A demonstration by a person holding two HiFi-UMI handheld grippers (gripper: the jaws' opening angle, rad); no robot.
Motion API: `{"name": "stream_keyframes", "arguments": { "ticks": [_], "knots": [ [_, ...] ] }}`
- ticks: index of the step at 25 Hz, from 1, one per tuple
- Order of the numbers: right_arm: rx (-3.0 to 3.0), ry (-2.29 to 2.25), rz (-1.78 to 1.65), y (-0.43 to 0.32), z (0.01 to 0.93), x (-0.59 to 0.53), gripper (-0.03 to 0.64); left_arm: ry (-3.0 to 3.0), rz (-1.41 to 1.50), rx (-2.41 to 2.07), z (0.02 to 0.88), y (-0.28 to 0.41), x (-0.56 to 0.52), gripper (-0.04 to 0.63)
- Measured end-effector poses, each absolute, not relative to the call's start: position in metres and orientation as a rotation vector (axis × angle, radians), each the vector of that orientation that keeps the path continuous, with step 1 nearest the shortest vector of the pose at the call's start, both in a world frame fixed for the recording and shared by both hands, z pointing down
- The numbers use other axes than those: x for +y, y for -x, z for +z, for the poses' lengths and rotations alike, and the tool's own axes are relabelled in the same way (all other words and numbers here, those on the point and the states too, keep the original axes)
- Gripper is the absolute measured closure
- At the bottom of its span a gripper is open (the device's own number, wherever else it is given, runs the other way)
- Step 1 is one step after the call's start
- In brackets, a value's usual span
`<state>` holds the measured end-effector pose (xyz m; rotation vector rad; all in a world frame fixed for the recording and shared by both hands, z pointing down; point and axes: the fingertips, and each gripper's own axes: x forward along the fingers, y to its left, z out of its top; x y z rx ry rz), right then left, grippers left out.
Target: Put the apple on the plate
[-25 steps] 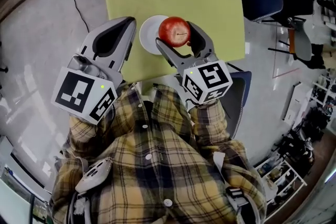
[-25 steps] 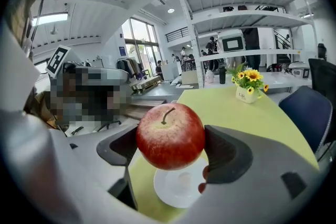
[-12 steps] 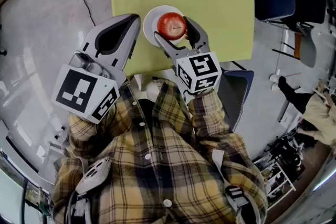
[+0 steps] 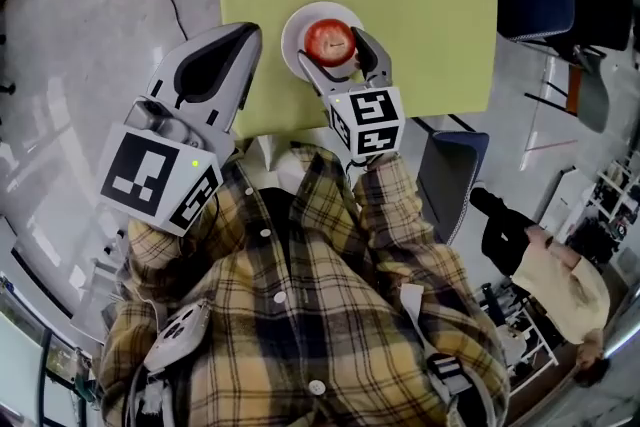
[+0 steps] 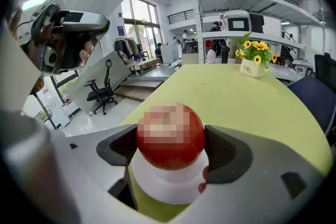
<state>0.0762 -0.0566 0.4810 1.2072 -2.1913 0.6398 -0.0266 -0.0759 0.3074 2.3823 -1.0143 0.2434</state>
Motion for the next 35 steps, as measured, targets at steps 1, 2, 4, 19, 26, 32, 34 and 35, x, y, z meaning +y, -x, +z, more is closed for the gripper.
{"name": "stream_keyframes", "arguments": {
  "ticks": [1, 2, 4, 19, 26, 32, 34, 35],
  "knots": [
    [-2.188, -1.210, 0.646, -0.076, 0.483, -0.056, 0.232, -2.381, 0.247, -1.017, 0.308, 0.028, -0.076, 0.588],
    [-2.186, -1.213, 0.652, -0.076, 0.484, -0.056, 0.232, -2.381, 0.248, -1.019, 0.308, 0.028, -0.075, 0.588],
    [-2.179, -1.218, 0.662, -0.078, 0.487, -0.055, 0.232, -2.381, 0.249, -1.020, 0.308, 0.029, -0.074, 0.588],
    [-2.145, -1.222, 0.727, -0.080, 0.501, -0.051, 0.232, -2.391, 0.256, -1.000, 0.309, 0.030, -0.071, 0.588],
    [-2.124, -1.203, 0.774, -0.078, 0.506, -0.047, 0.232, -2.422, 0.256, -0.971, 0.306, 0.021, -0.071, 0.588],
    [-2.144, -1.202, 0.777, -0.077, 0.497, -0.045, 0.231, -2.437, 0.259, -0.953, 0.303, 0.016, -0.068, 0.588],
    [-2.163, -1.210, 0.789, -0.076, 0.491, -0.046, 0.230, -2.444, 0.261, -0.948, 0.303, 0.014, -0.068, 0.588],
    [-2.172, -1.216, 0.795, -0.077, 0.488, -0.046, 0.230, -2.447, 0.262, -0.945, 0.302, 0.013, -0.068, 0.588]
  ]
}}
